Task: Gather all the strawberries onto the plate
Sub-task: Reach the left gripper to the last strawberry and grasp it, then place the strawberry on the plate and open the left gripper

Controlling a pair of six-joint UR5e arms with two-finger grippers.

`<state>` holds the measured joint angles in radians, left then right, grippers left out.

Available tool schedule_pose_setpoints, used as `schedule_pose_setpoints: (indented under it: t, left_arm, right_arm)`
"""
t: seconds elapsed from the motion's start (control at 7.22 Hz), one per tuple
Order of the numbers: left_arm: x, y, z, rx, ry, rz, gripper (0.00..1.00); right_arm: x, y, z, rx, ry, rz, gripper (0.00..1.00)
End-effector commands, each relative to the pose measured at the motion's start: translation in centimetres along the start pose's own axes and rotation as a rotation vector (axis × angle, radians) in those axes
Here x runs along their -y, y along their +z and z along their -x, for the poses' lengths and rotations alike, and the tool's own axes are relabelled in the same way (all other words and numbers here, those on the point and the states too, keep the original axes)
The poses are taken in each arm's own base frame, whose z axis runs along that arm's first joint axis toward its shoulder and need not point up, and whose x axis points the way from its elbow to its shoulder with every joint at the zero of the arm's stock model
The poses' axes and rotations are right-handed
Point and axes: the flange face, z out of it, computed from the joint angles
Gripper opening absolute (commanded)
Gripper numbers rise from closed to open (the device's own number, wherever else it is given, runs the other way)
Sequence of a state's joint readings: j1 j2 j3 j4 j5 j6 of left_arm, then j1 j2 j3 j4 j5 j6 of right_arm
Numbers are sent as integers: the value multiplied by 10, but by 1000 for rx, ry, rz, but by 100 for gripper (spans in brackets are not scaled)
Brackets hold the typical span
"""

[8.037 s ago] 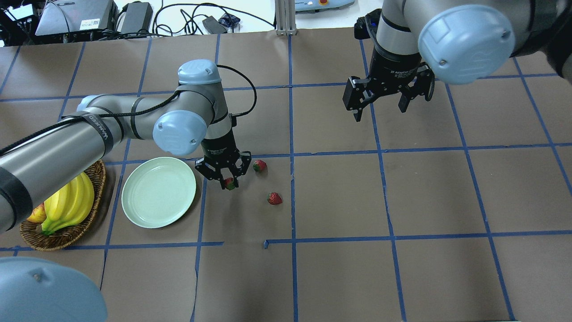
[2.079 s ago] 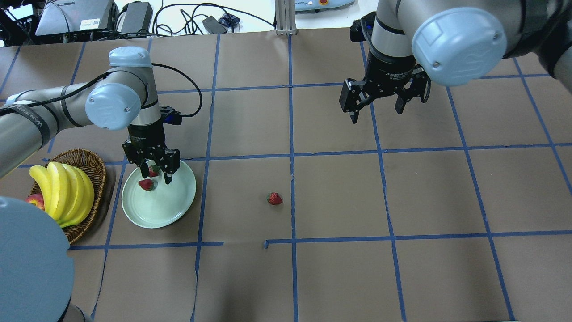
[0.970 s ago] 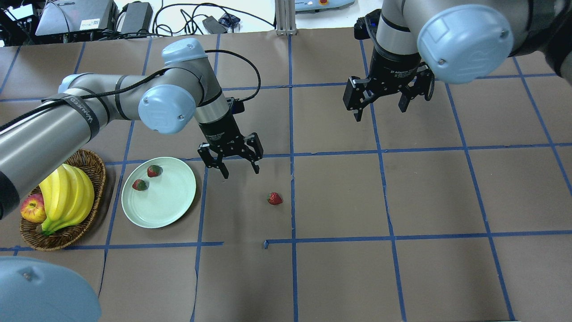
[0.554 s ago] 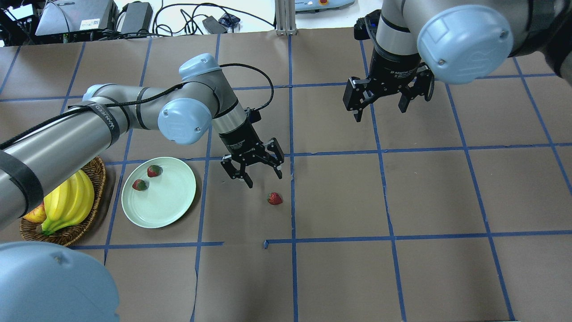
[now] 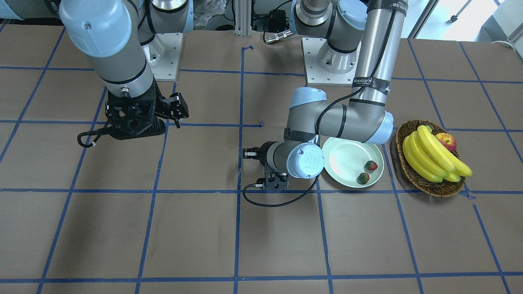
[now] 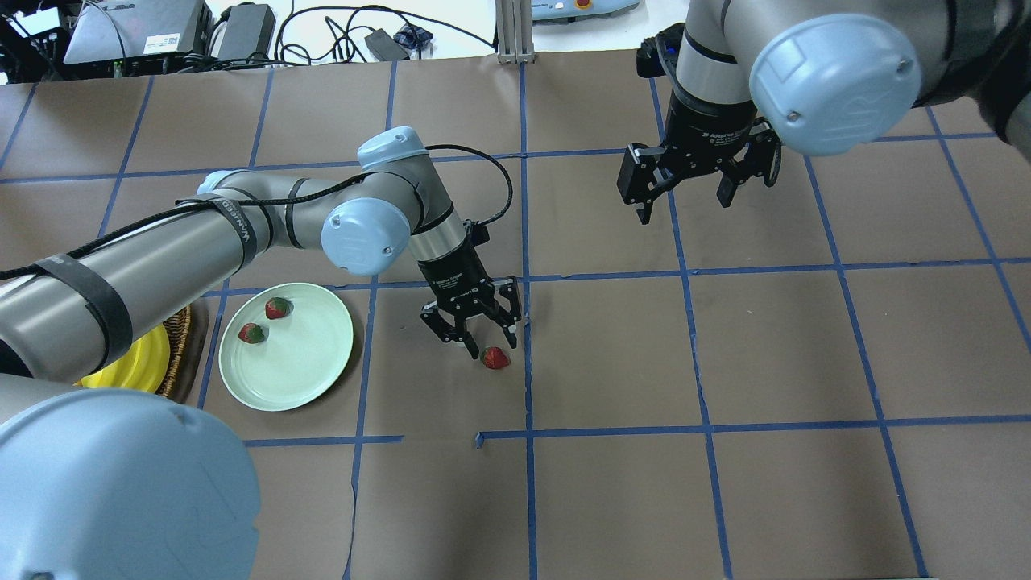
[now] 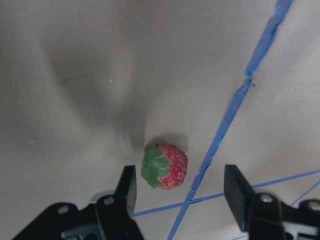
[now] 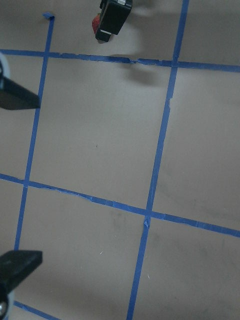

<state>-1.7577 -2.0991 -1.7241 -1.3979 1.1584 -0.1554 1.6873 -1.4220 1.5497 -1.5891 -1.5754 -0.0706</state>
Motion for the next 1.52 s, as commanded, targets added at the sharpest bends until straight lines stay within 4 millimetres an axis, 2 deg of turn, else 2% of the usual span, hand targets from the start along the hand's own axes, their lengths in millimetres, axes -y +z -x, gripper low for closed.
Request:
schedule_pose_setpoints:
  t: [0.0, 0.14, 0.28, 0.42, 0.55, 0.69, 0.83, 0.97, 1.25, 1.39]
  left_arm:
    - [2, 3, 4, 33, -4, 3, 0]
    - [1, -3, 5, 72, 5, -16, 0]
    - [-6, -20, 8, 160, 17, -63, 0]
    - [-10, -37, 6, 178, 25, -98, 0]
    - [-15, -70, 6, 207, 42, -133, 0]
    - [-21, -104, 27, 237, 75, -118, 0]
    - [-26, -132, 68, 279, 90, -95, 0]
    - [-25, -145, 104, 351, 141, -75, 0]
    - [-20, -148, 155, 395, 205, -23, 0]
    - [-18, -142, 179, 399, 223, 14, 0]
  right_arm:
    - [0, 1, 0, 0, 0, 1, 100]
    - [0, 1, 0, -1, 0, 1, 100]
    - [-1, 3, 0, 0, 0, 6, 100]
    - [0, 3, 0, -1, 0, 4, 100]
    - [0, 3, 0, -1, 0, 4, 100]
    - [0, 2, -2, -13, 1, 2, 100]
    - [0, 1, -2, -17, 1, -1, 100]
    - [-1, 1, -2, -17, 0, -1, 100]
    - [0, 1, -2, -16, 0, -4, 100]
    - [0, 1, -2, -16, 0, -3, 100]
